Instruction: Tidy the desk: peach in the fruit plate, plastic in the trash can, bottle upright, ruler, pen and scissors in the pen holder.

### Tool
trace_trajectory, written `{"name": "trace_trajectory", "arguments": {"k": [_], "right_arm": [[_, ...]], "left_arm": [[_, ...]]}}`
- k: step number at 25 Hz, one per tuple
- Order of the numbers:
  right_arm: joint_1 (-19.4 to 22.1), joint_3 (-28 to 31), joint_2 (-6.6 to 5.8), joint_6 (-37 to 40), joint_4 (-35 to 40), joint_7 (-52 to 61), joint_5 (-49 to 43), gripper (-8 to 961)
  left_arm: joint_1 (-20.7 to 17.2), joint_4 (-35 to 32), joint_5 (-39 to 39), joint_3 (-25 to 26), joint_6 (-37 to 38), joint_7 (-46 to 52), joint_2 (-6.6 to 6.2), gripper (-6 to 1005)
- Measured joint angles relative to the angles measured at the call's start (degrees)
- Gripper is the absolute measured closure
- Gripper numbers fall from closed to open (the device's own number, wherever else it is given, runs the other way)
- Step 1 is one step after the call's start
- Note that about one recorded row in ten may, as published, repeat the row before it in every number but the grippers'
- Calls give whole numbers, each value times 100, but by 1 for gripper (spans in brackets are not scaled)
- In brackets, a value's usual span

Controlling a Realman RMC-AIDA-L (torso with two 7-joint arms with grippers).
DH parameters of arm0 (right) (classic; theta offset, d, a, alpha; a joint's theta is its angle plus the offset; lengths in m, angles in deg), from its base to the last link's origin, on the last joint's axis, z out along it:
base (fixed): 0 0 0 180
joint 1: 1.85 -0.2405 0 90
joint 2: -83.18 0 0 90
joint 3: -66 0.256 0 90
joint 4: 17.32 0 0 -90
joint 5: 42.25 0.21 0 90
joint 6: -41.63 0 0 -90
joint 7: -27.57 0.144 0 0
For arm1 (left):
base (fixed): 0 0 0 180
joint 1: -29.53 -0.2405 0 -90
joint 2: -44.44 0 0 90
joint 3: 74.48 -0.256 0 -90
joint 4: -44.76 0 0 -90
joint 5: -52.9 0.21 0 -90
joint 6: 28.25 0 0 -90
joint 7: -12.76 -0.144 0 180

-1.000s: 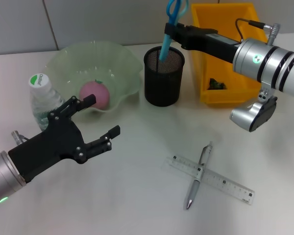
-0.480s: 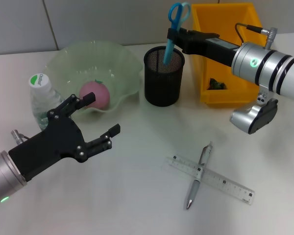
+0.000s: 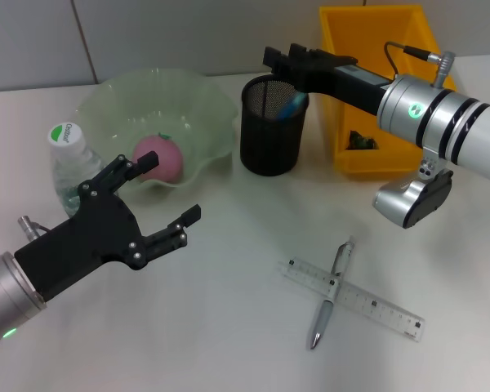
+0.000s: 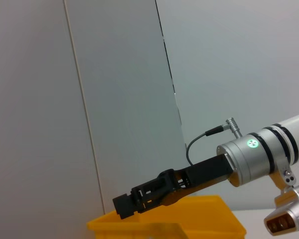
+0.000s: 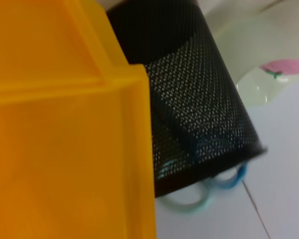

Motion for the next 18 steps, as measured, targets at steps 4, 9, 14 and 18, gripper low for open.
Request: {"name": "trace_trajectory", "arguments": {"k": [4, 9, 14, 18], "right_arm": [[28, -155, 0, 2, -13, -258, 453, 417], [155, -354, 0, 218, -9, -464, 1124, 386], [208, -573, 0, 968, -267, -212, 2362, 376], [199, -1004, -12, 1695, -555, 882, 3553, 378]], "left_arm": [[33, 24, -6, 0, 26, -7, 0, 137], [49, 15, -8, 9, 31, -7, 0, 137], [109, 29, -14, 24, 103, 10, 0, 137], [125, 156, -6, -34, 207, 45, 0, 137]]}}
